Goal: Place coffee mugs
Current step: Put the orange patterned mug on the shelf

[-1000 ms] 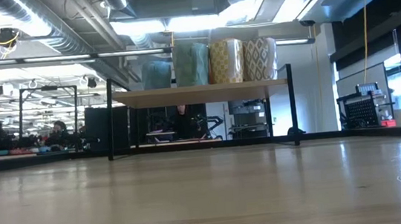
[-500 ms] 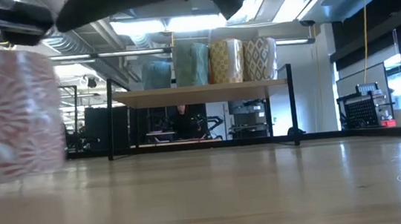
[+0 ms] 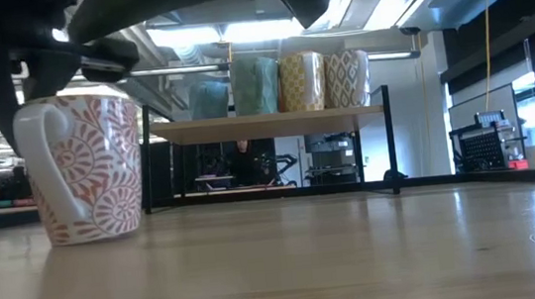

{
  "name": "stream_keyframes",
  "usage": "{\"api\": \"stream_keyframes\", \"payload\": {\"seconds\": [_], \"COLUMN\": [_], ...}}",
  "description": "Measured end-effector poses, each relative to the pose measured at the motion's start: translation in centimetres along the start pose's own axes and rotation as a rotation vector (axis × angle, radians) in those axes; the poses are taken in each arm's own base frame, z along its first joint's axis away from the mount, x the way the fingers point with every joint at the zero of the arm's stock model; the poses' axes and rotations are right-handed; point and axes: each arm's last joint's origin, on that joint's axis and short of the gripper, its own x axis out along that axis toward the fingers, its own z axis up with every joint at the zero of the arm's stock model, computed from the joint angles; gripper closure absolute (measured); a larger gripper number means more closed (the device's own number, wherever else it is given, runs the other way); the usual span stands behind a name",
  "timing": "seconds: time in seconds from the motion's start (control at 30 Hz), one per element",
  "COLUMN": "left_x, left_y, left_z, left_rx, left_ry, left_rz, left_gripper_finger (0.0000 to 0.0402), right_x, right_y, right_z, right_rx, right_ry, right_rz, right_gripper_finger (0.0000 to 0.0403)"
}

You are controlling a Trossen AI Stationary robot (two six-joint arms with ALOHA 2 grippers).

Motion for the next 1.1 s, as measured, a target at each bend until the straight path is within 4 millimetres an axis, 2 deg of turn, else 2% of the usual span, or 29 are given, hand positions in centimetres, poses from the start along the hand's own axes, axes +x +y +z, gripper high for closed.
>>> {"api": "stream_keyframes", "payload": {"seconds": [0.13,0.47,0.8,0.87,1.1], "left_x": [0.2,0.4,-0.1,-0.6,-3.3], "left_y": [0.3,1.1,1.5,1.5,2.0], "left_z": [-0.2,-0.3,0.0,0.4,1.3], "left_rx": [0.001,-0.012,-0.077,-0.093,-0.196], "left_ry": [-0.006,-0.023,-0.027,-0.034,0.001], "left_rz": [-0.005,-0.008,0.006,0.006,0.023], "left_gripper_finger": [0.0383,0.0346,0.0311,0.0303,0.0291], "right_x": [0.2,0.2,0.0,-0.8,-5.9], "right_y": [-0.1,0.0,-0.2,-0.3,-0.9], "right_z": [0.0,-0.1,-0.1,0.6,4.0], "right_rx": [0.021,0.020,-0.009,-0.028,-0.187], "right_ry": [0.037,0.086,0.122,0.113,0.091], "right_rz": [0.023,0.059,0.057,0.048,-0.012], "right_gripper_finger": [0.0229,0.0159,0.0149,0.0148,0.0148]}}
